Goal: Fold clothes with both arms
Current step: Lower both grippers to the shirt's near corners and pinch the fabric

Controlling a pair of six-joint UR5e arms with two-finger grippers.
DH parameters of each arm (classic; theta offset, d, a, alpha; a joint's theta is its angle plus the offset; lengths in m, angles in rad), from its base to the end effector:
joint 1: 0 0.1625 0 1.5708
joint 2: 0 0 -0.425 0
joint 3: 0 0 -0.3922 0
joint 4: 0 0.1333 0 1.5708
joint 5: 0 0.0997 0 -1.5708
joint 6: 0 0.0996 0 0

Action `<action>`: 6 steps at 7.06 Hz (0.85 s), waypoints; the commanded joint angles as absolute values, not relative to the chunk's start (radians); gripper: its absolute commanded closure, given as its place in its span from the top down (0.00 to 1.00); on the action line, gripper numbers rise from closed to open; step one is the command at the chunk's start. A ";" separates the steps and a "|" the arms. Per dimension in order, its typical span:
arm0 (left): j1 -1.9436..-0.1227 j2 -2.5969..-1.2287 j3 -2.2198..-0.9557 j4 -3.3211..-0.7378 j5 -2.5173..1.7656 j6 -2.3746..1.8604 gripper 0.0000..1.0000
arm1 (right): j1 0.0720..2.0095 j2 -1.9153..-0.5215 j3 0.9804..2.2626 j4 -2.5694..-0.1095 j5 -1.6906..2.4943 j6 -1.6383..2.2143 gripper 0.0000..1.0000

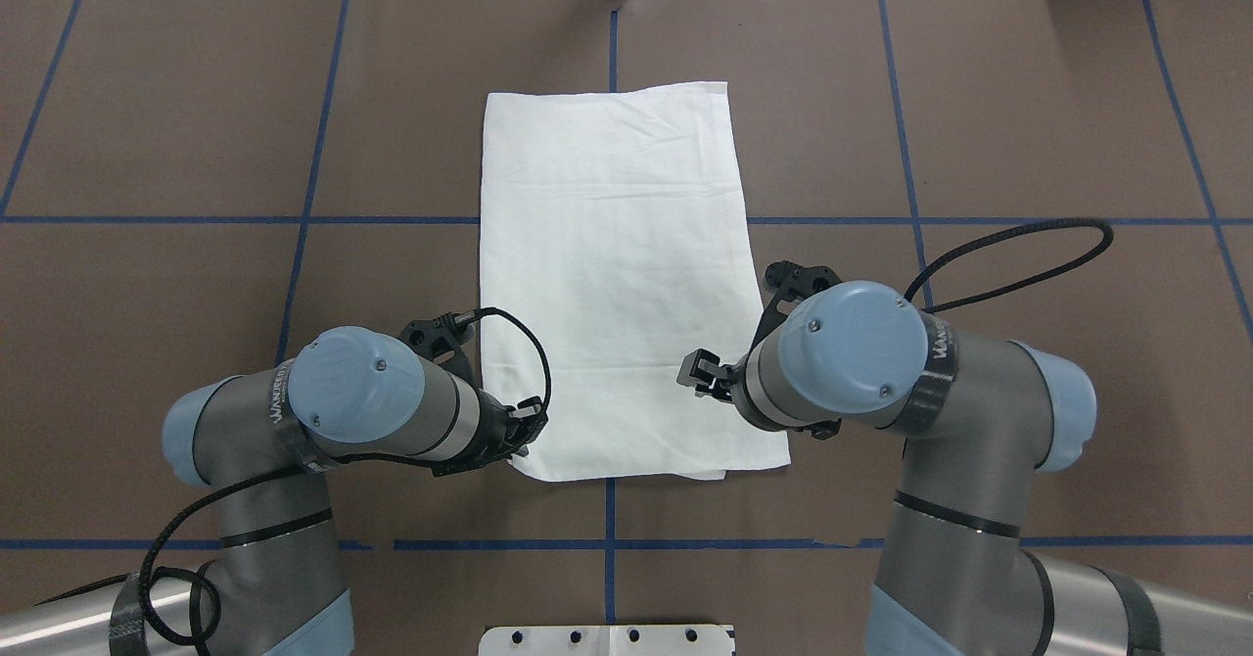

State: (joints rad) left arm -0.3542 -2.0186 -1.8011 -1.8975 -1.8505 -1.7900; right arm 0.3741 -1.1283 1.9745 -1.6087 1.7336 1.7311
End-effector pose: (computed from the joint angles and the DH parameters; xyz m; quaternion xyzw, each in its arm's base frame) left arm 0.5483 -0.3156 0.2667 -0.0897 0.4840 -0.1810 0.8514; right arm -0.4988 -0.3217 0.2487 -0.0325 -0.3977 0.2111 0.8923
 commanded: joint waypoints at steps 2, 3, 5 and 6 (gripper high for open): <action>-0.363 -2.017 -1.801 -1.896 -1.850 -1.789 0.00 | 0.308 -1.047 1.850 -1.609 1.663 1.917 1.00; -0.365 -2.017 -1.802 -1.896 -1.848 -1.790 0.00 | 0.311 -1.039 1.847 -1.620 1.669 1.919 1.00; -0.364 -2.017 -1.802 -1.894 -1.850 -1.790 0.00 | 0.310 -1.045 1.797 -1.615 1.686 1.949 1.00; -0.364 -2.019 -1.802 -1.896 -1.850 -1.790 0.00 | 0.308 -1.042 1.770 -1.611 1.686 2.000 1.00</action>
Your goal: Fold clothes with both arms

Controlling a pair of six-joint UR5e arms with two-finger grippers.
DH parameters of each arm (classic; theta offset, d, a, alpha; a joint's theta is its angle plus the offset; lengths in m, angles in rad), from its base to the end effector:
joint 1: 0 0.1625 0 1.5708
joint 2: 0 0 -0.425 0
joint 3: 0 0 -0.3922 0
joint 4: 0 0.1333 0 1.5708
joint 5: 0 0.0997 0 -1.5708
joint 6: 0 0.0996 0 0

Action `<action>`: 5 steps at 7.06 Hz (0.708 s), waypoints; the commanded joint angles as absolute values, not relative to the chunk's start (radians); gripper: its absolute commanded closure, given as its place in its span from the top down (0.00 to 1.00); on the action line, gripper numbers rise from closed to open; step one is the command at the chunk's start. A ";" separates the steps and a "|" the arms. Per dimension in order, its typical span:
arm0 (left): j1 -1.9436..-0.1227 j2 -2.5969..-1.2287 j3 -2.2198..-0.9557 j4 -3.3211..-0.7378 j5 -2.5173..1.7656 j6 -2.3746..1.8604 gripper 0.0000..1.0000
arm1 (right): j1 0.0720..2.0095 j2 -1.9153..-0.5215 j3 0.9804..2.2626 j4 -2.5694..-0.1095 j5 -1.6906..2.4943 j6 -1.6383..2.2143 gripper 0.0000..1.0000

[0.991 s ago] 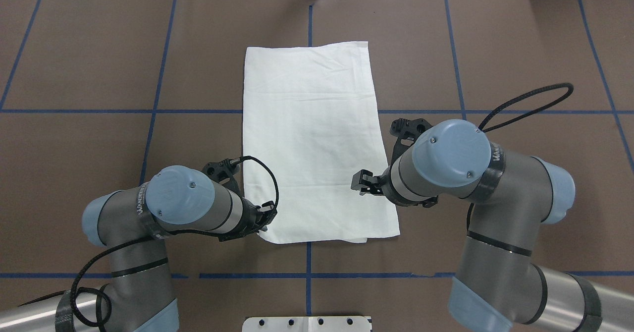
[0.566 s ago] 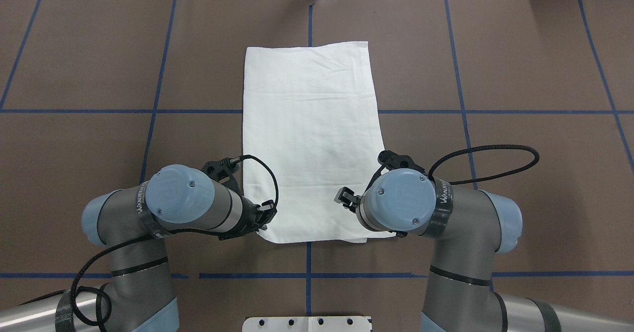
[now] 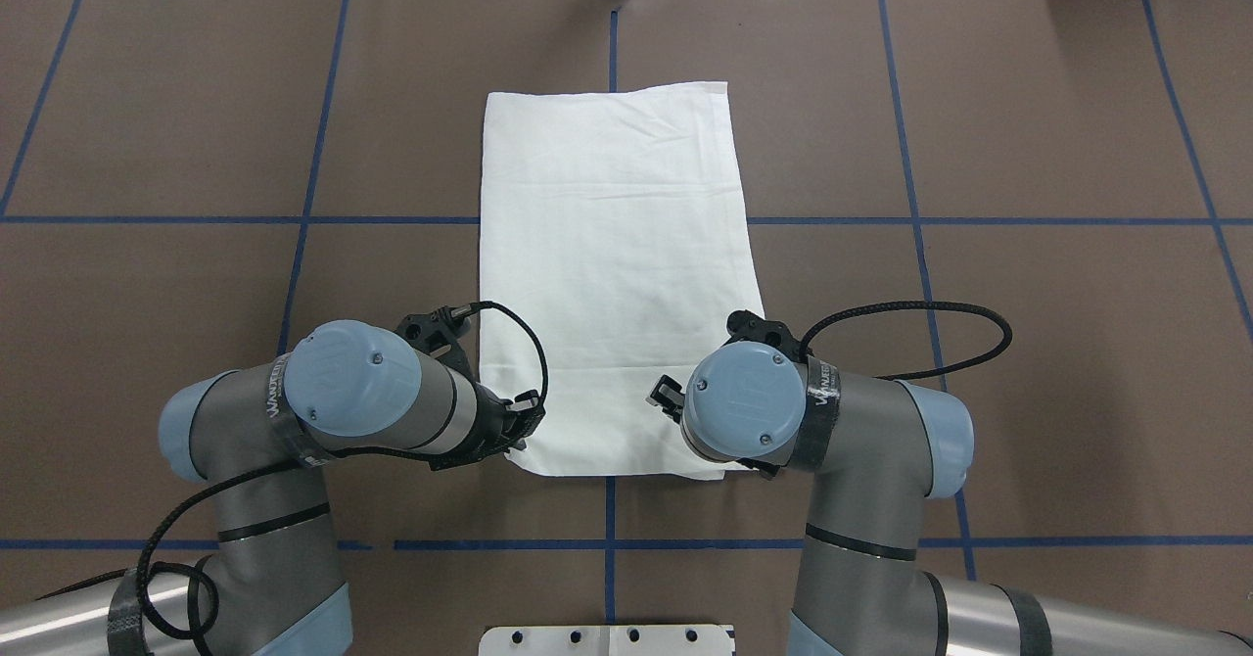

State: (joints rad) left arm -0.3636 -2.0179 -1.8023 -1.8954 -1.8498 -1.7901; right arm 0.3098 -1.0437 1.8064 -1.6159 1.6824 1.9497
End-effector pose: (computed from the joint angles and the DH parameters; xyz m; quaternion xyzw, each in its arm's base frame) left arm 0.5450 -0.3207 0.2669 -0.0873 0.4837 -0.1855 0.8509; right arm -0.5699 -0.3108 0.2679 -0.0643 -0.3486 0.2972 0.8866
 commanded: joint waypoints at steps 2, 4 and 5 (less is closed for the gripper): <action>-0.364 -2.017 -1.804 -1.894 -1.848 -1.790 0.00 | 0.308 -1.037 1.766 -1.621 1.686 2.045 1.00; -0.364 -2.017 -1.804 -1.896 -1.848 -1.790 0.00 | 0.308 -1.042 1.767 -1.621 1.709 2.045 1.00; -0.364 -2.019 -1.804 -1.896 -1.848 -1.790 0.00 | 0.308 -1.049 1.767 -1.621 1.709 2.045 1.00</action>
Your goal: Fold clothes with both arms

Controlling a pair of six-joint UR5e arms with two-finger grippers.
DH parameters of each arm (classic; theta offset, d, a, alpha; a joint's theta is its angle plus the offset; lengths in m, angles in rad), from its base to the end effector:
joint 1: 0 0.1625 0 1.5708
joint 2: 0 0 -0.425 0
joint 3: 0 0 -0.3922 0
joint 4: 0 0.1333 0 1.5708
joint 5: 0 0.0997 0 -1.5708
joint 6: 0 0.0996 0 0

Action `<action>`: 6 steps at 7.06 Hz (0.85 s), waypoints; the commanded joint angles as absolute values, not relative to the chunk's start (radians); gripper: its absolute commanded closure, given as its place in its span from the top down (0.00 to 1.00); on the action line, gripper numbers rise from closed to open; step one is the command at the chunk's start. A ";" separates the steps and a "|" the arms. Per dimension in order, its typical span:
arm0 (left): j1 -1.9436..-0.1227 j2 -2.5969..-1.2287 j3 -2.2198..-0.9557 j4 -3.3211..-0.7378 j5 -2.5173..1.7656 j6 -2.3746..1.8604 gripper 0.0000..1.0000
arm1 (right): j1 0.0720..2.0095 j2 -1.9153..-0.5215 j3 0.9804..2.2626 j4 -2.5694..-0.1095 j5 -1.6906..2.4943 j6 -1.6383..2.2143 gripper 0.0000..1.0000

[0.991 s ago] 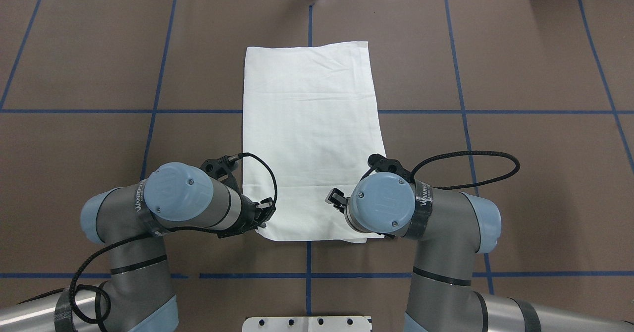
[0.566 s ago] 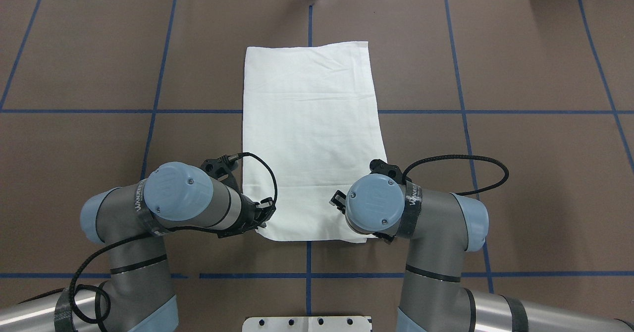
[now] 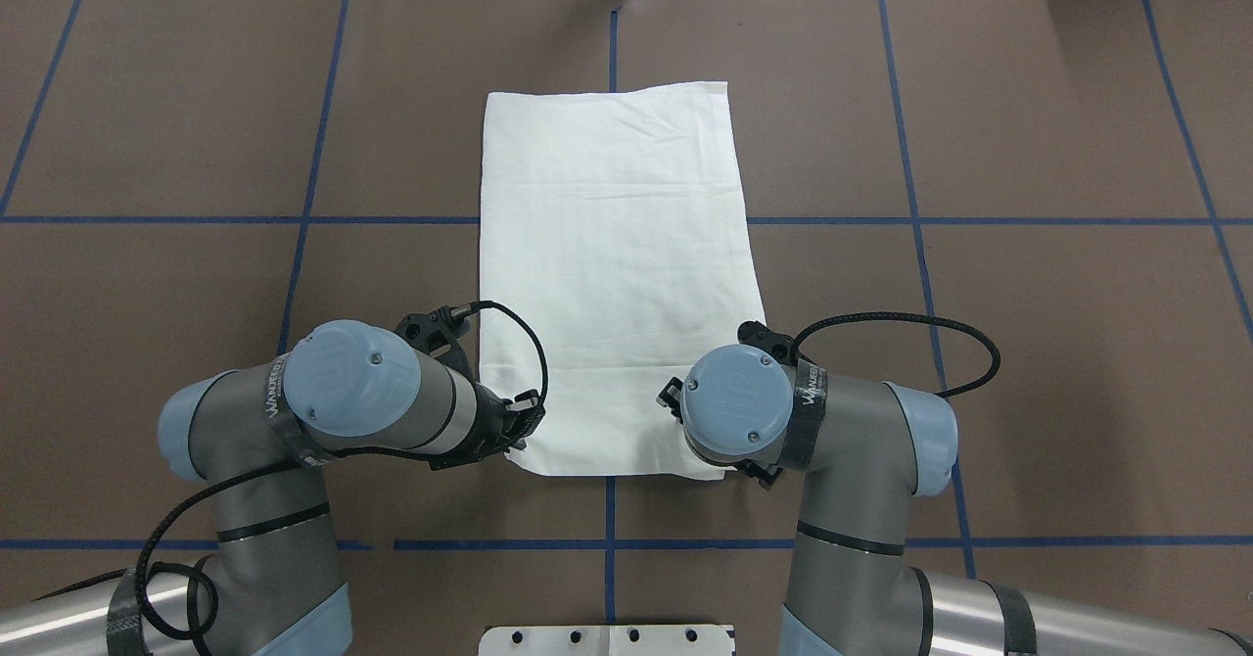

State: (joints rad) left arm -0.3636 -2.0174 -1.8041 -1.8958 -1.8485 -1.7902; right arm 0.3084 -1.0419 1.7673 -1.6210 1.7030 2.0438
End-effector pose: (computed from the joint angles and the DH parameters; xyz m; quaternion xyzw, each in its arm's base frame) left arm 0.5444 -0.3206 0.2664 -0.0866 0.4844 -0.1856 0.8505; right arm -0.5804 -0.3110 0.2840 -0.0893 -0.3243 0.3383 0.8789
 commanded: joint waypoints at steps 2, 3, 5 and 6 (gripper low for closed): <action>-0.364 -2.019 -1.804 -1.896 -1.850 -1.790 0.00 | 0.307 -1.055 1.773 -1.621 1.709 2.046 1.00; -0.364 -2.019 -1.804 -1.896 -1.850 -1.790 0.00 | 0.305 -1.057 1.772 -1.621 1.709 2.046 1.00; -0.362 -2.019 -1.799 -1.898 -1.850 -1.790 0.00 | 0.292 -1.057 1.778 -1.644 1.709 2.051 1.00; -0.362 -2.019 -1.798 -1.898 -1.850 -1.792 0.00 | 0.287 -1.057 1.779 -1.650 1.709 2.062 1.00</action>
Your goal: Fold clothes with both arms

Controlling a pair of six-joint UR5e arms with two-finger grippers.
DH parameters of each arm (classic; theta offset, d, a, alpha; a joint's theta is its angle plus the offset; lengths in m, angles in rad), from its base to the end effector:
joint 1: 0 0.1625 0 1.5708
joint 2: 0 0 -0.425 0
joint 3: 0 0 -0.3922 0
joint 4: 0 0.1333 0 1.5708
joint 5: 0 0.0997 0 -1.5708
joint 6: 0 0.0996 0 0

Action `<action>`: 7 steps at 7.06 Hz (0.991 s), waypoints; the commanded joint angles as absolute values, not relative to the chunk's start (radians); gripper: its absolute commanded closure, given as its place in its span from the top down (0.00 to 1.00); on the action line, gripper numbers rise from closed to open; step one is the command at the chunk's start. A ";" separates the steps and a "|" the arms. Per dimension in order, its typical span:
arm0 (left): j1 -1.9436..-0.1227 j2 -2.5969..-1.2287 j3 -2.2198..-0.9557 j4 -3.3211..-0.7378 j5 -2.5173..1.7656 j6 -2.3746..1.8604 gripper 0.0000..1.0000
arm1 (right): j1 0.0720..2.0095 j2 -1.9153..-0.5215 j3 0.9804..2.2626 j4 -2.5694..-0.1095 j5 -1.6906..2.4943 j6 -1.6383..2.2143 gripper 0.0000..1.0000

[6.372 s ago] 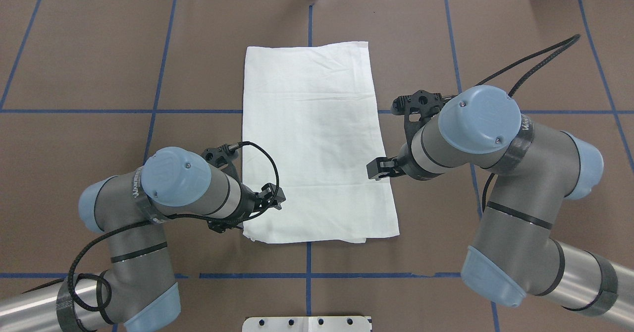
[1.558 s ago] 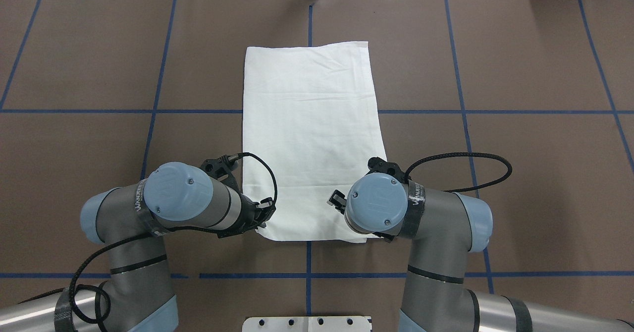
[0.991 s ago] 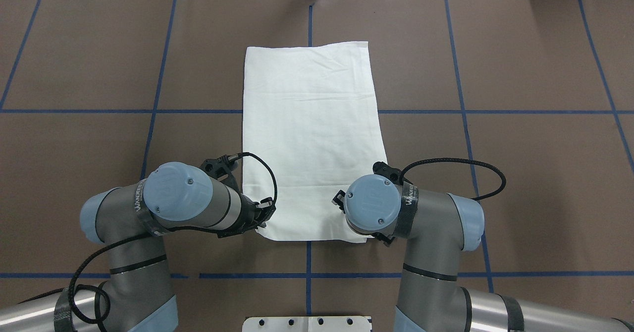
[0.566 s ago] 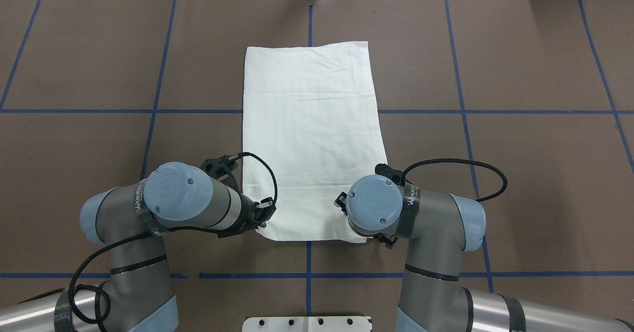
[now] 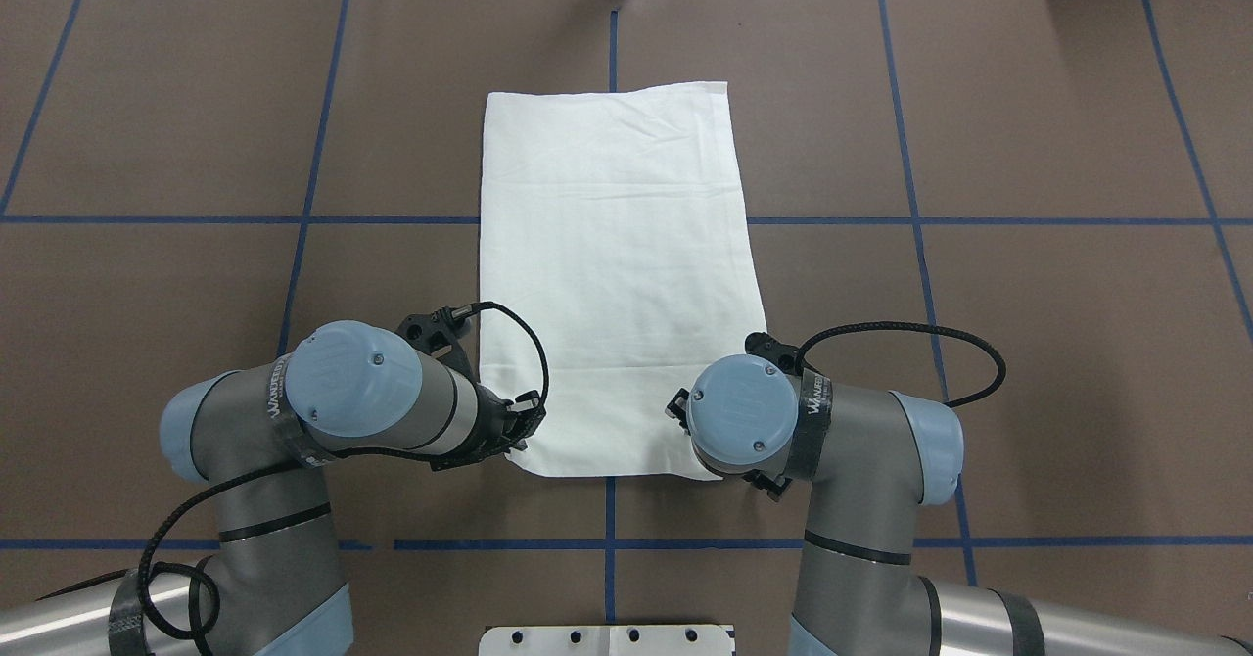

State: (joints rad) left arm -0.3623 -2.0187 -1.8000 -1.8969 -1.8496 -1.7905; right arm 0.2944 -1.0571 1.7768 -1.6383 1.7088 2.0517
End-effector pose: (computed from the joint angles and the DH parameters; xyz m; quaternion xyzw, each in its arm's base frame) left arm 0.5460 -0.3202 0.2673 -0.0876 0.4836 -0.1851 0.8510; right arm -0.5805 -0.3010 0.2920 -0.0948 -0.3121 0.3368 0.8833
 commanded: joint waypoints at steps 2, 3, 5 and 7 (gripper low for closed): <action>-0.362 -2.019 -1.796 -1.898 -1.850 -1.792 0.00 | 0.275 -1.055 1.772 -1.651 1.709 2.062 1.00; -0.362 -2.019 -1.795 -1.898 -1.850 -1.790 0.00 | 0.276 -1.054 1.778 -1.651 1.709 2.062 1.00; -0.362 -2.019 -1.795 -1.898 -1.850 -1.790 0.00 | 0.276 -1.048 1.781 -1.651 1.709 2.066 0.69; -0.362 -2.019 -1.793 -1.899 -1.850 -1.790 0.00 | 0.279 -1.045 1.795 -1.651 1.709 2.066 0.39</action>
